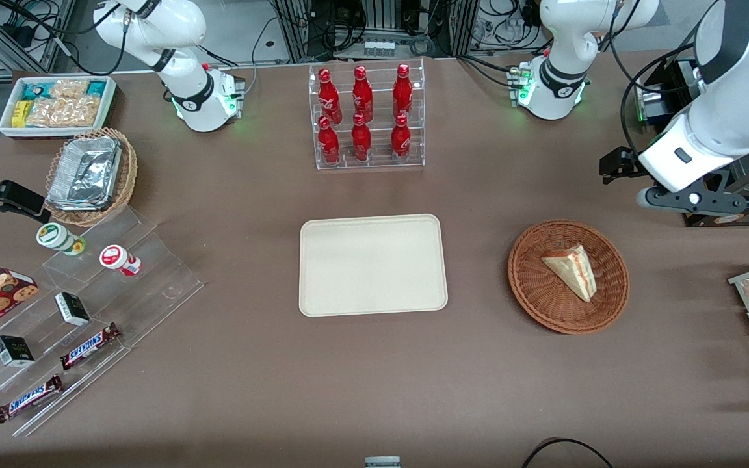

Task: Place sandwich from basket to tray
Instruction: 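Move the left gripper over the sandwich in the wicker basket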

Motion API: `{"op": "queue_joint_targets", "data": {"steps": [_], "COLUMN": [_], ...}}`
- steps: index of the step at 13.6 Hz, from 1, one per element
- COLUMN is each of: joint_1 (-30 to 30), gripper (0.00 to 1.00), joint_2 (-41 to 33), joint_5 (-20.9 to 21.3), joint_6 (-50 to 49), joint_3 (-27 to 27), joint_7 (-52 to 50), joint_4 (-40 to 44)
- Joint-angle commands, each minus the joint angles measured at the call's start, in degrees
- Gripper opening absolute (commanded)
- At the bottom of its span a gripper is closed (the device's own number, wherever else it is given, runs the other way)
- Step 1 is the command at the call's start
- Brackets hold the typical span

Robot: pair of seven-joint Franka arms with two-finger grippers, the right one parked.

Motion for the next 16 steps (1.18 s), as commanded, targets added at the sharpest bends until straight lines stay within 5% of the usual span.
{"op": "queue_joint_targets", "data": {"steps": [1, 6, 16], "joint_1": [-0.1, 0.3, 0.3], "gripper": [1.00, 1.00, 1.00], "joint_2": [0.5, 1.3, 4.6], "joint_5": [-1.0, -1.0, -0.5], "joint_6": [-4.3, 1.8, 40.8], "joint_3": [0.3, 0.4, 1.7], "joint_7": [0.8, 1.2, -1.4], "joint_4": [3.9, -4.3, -30.0]}}
